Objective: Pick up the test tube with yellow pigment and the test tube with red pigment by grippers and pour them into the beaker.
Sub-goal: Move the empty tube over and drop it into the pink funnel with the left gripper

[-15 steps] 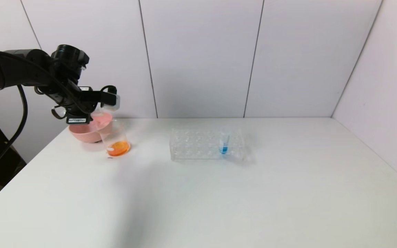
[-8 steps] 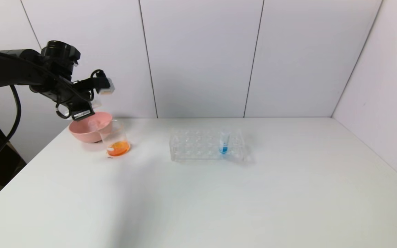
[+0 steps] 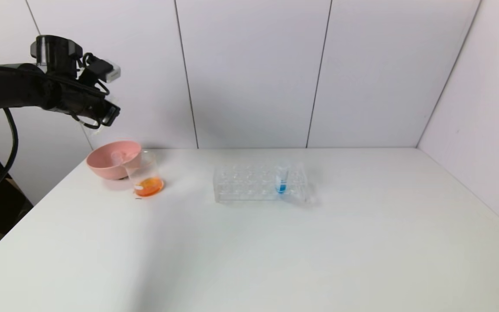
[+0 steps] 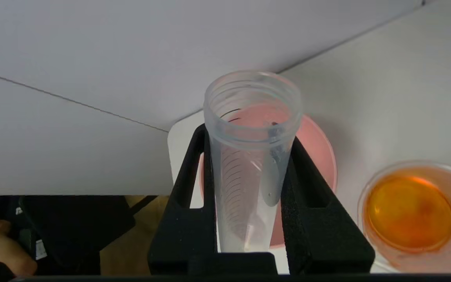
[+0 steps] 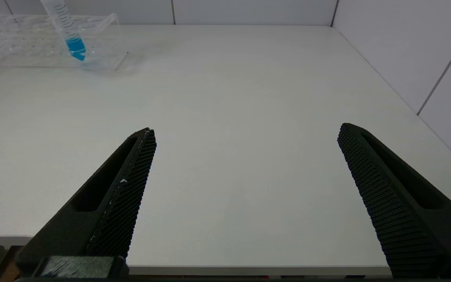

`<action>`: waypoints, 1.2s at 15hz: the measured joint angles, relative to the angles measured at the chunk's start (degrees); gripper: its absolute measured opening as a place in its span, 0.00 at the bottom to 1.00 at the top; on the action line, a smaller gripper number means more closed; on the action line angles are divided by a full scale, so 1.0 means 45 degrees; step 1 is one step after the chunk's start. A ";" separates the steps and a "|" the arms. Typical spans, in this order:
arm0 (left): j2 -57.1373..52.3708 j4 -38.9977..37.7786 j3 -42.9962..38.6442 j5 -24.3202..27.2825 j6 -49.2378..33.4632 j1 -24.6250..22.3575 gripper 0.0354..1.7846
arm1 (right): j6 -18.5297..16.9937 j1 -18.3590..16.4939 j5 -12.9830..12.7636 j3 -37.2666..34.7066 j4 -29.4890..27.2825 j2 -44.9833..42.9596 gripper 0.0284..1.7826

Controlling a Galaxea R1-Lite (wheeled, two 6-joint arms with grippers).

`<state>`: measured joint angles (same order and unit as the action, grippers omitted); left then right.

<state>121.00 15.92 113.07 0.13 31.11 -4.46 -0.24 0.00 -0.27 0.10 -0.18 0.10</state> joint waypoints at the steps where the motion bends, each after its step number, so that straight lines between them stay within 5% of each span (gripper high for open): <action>1: 0.0068 -0.0550 0.0000 -0.0005 -0.0656 -0.0019 0.25 | -0.0005 0.0000 0.0005 0.0000 0.0000 0.0000 0.95; 6: 0.0268 -0.3007 -0.1287 -0.0079 -0.4502 -0.0098 0.25 | -0.0005 0.0000 0.0005 0.0000 0.0005 0.0000 0.95; 10: 0.0520 -0.7054 -0.3389 -0.0014 -0.6892 -0.0228 0.25 | -0.0005 0.0000 0.0000 0.0000 0.0000 0.0000 0.95; 12: 0.0889 -0.8644 -0.3763 0.0011 -0.7071 -0.0268 0.25 | -0.0005 0.0000 0.0005 0.0000 0.0000 0.0000 0.95; 18: 0.1910 -0.9032 -0.3896 -0.0076 -0.6978 -0.0306 0.25 | -0.0005 0.0000 0.0000 0.0000 0.0000 0.0000 0.95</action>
<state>129.60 -24.72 95.54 -0.21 -0.29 -5.84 -0.27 0.00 -0.27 0.10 -0.18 0.10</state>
